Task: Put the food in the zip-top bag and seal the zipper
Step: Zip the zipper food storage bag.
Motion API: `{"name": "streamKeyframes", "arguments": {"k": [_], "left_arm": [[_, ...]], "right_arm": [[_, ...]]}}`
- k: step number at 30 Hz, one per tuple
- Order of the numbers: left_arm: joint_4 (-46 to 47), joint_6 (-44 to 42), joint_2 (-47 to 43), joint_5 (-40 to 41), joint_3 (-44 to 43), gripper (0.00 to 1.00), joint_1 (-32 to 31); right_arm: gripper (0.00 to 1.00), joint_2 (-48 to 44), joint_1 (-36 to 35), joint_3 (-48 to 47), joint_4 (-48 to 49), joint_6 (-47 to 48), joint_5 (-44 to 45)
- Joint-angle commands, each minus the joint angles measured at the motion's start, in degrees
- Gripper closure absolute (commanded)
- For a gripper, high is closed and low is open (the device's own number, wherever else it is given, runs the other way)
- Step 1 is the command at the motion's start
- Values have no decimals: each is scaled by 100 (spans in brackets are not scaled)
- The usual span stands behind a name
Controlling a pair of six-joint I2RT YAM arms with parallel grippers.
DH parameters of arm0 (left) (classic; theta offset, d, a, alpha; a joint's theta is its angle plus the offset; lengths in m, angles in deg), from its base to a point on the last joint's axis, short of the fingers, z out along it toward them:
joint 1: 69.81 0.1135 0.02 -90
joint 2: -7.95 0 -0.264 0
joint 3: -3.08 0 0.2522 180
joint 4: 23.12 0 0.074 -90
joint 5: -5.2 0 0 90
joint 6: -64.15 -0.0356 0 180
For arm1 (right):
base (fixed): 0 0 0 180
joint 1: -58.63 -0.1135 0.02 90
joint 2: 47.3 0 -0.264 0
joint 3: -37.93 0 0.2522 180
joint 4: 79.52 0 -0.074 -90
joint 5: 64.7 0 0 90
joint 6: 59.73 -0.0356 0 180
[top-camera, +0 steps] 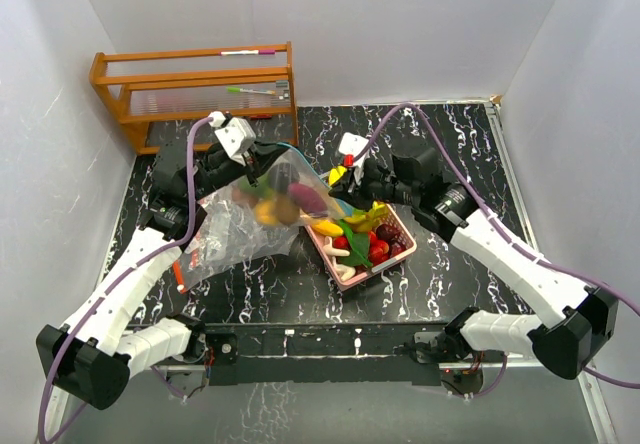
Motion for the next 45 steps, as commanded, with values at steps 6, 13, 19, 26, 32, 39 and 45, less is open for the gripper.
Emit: {"name": "streamKeyframes", "arguments": {"k": [6,13,19,26,32,39,45], "left_arm": [[1081,110,-284,1324,-184,100,63],[1277,149,-290,1610,-69,100,63],[1309,128,-291,1661,-38,100,63],[1313,52,-346,1848,21,100,62],[1318,72,-298,1607,39,100,59],[1210,61,-187,1292,105,100,64],[1110,1,-189,824,198,100,59]], "right_arm": [[92,-406,64,437,-126,-281,199],[92,-573,81,726,-108,-394,274],[92,-641,109,813,-118,-385,359],[92,-571,157,863,-219,-359,431],[69,-491,182,807,-136,-493,735],[2,-636,182,280,649,-772,1103],[2,-438,185,-467,961,-844,1640]]}}
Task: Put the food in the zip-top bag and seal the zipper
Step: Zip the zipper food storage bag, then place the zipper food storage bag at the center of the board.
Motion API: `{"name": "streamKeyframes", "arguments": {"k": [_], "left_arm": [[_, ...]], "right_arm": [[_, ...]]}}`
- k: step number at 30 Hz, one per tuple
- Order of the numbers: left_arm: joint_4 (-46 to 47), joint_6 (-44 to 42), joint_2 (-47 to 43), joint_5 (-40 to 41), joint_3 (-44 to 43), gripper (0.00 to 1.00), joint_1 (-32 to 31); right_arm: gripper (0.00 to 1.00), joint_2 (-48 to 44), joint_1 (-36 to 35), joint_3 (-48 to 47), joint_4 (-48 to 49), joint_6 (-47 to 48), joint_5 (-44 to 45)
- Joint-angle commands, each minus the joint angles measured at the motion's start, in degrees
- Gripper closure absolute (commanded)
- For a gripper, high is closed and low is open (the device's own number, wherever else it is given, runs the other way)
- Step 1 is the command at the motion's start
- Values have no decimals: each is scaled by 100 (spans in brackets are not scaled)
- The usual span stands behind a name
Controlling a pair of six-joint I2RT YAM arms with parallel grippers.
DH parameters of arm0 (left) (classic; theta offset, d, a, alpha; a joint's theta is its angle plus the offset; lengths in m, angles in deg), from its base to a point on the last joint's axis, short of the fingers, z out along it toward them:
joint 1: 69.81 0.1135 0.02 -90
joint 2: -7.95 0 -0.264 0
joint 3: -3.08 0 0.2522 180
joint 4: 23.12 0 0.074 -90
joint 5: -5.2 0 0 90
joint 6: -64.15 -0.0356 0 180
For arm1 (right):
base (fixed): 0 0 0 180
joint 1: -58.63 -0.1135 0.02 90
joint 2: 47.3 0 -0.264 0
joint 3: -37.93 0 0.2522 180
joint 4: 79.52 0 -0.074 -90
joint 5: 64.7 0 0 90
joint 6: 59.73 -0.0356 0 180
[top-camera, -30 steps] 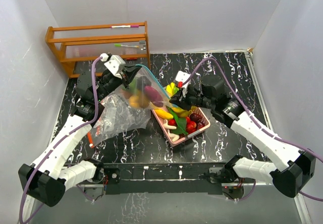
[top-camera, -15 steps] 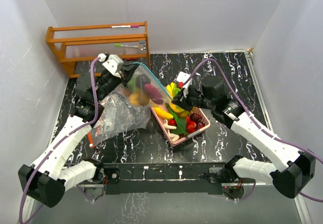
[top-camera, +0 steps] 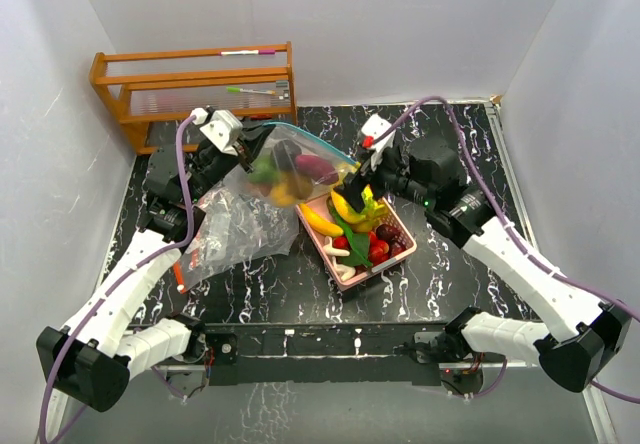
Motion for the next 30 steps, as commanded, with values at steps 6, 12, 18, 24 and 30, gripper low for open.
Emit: {"name": "streamKeyframes", "arguments": {"k": [6,12,18,24,30], "left_arm": [[151,-111,-116,-687,83,100,31],[210,-104,-167,-1063,66,100,35],[187,-171,-181,-1016,74,100,27],[319,-66,-143,-1174,98,100,31],[574,80,-161,-1312,168,100,35]], "right_arm": [[1,706,28,-1601,562,84,353],[1,1369,174,-2057,430,392,-304],[10,1386,387,-2027,202,645,-1915],[11,1331,391,-1667,504,611,-2715],[35,1879,392,-2020,298,502,-3434]]}}
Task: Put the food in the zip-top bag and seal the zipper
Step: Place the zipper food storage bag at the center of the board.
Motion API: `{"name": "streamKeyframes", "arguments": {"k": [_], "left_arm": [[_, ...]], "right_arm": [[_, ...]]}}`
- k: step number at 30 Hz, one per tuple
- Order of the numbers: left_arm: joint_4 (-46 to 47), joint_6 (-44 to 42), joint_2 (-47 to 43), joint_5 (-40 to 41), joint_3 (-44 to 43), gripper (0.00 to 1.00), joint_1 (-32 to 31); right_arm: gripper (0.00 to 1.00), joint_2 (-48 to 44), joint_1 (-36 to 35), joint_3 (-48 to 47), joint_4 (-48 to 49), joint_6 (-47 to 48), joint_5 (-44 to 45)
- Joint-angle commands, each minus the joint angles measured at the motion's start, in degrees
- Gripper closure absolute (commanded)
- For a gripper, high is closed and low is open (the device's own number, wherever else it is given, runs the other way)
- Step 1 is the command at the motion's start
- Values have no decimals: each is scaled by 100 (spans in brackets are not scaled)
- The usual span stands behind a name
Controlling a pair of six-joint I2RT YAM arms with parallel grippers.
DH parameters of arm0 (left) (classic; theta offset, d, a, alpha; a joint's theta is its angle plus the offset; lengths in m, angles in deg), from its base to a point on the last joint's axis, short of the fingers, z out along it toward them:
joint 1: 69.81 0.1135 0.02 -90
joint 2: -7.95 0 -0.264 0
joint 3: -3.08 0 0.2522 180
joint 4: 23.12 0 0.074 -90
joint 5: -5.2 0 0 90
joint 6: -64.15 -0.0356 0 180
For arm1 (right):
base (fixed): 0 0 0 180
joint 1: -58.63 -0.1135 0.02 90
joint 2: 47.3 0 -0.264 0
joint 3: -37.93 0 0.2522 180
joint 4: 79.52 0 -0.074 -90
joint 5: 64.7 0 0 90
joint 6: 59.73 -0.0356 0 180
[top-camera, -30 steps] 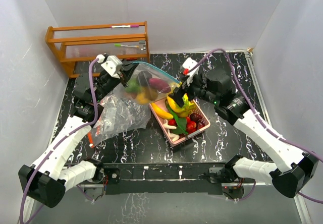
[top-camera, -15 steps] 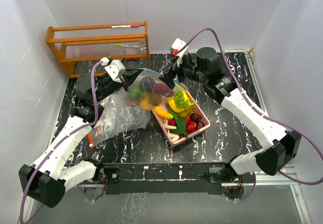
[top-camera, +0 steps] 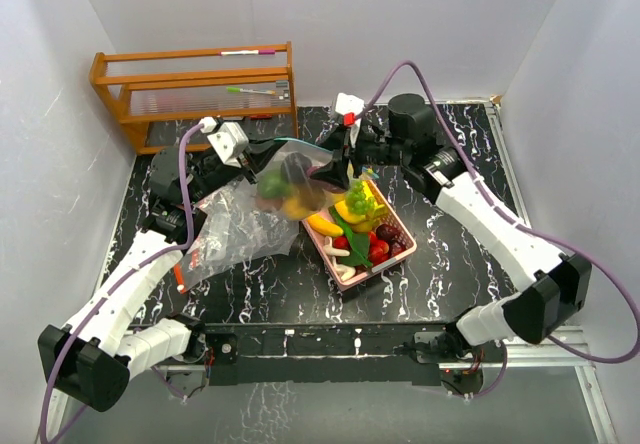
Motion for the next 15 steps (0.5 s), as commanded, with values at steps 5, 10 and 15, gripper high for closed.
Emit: {"name": "streamKeyframes", "arguments": {"k": [5,10,15], "left_arm": [[427,96,-165,-227,-28,100,35],[406,118,-244,158,85,100,35],[-157,154,-339,664,0,86,35]], "right_arm": [[86,682,23,-710,-150,-373,-717],[92,967,337,-1249,-165,-1111,212],[92,536,811,-965,825,-1829,1874]]}}
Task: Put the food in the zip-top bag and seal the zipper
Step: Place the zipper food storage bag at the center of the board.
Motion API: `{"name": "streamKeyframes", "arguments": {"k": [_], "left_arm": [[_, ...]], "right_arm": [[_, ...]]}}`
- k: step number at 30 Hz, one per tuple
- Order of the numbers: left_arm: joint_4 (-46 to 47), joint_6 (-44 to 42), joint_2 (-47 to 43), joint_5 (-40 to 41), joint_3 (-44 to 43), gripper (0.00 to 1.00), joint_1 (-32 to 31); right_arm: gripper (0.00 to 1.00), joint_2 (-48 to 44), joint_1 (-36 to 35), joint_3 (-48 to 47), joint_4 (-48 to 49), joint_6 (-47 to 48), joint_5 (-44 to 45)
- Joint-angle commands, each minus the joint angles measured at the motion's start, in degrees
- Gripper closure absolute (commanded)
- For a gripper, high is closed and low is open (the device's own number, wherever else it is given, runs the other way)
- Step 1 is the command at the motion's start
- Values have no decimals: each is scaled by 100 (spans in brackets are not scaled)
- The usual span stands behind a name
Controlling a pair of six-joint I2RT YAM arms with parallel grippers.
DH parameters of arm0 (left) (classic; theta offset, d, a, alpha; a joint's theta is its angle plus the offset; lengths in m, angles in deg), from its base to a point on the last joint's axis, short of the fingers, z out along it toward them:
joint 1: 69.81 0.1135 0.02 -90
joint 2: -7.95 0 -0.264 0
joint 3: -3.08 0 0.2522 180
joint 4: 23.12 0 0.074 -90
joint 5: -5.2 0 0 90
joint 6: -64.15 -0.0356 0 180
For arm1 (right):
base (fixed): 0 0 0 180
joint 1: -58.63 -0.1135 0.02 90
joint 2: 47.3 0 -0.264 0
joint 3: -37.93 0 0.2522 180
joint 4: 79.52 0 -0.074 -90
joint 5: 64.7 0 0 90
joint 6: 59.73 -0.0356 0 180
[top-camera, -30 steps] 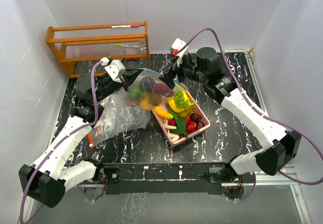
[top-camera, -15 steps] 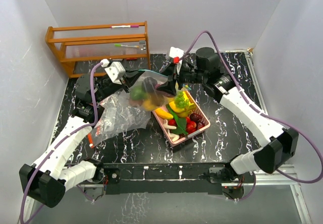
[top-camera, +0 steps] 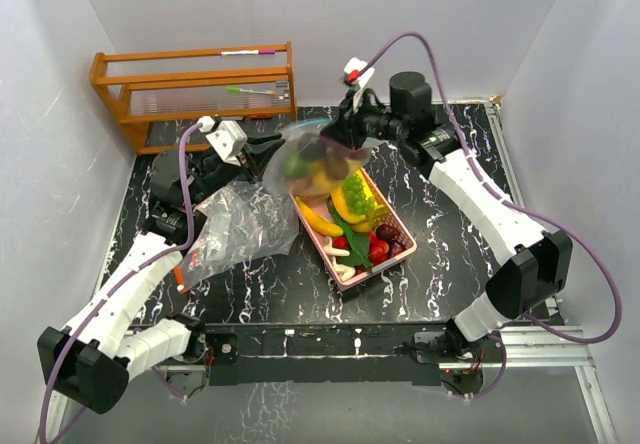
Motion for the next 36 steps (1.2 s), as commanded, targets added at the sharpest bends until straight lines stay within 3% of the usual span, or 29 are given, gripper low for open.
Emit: {"name": "streamKeyframes", "arguments": {"k": [1,7,9,11,12,17,23,25,31,32,34,36], "left_arm": [[-316,65,-325,551,-142,84,26],[-1195,77,-403,1017,-379,66,26],[-1340,91,-446,1030,-377,43,26],[-1391,129,-491,1045,-364,6,26],[-1422,155,-507,1053,-368,3,23],[-1481,469,-531,1231,-282,3,26],[-1830,713,-482,1249,-242,3,26],[-1864,804,-440,1214,-226,3,26],[-1775,825,-430,1271,-108,3,26],[-1747,822,-441,1270,-86,3,26],[-1740,797,-467,1289,-57,3,26],[-1794,779,-471,1321,-51,3,26]], "right_arm": [[92,-553,539,58,1178,-774,1911],[92,-633,993,321,1225,-603,3715],[92,-664,1134,548,1354,-508,4219],[92,-682,1282,782,1565,-358,4809],[92,-667,1368,843,1577,-310,5063],[92,-603,1432,1089,1482,282,6777],[92,-765,1409,2124,2312,1312,8902],[92,-810,1384,2332,2544,1439,8987],[92,-529,991,2512,1761,687,8090],[88,-436,899,2504,1602,508,7926],[59,-236,747,2452,1267,153,7513],[43,-108,651,2405,1048,-85,7035]]}}
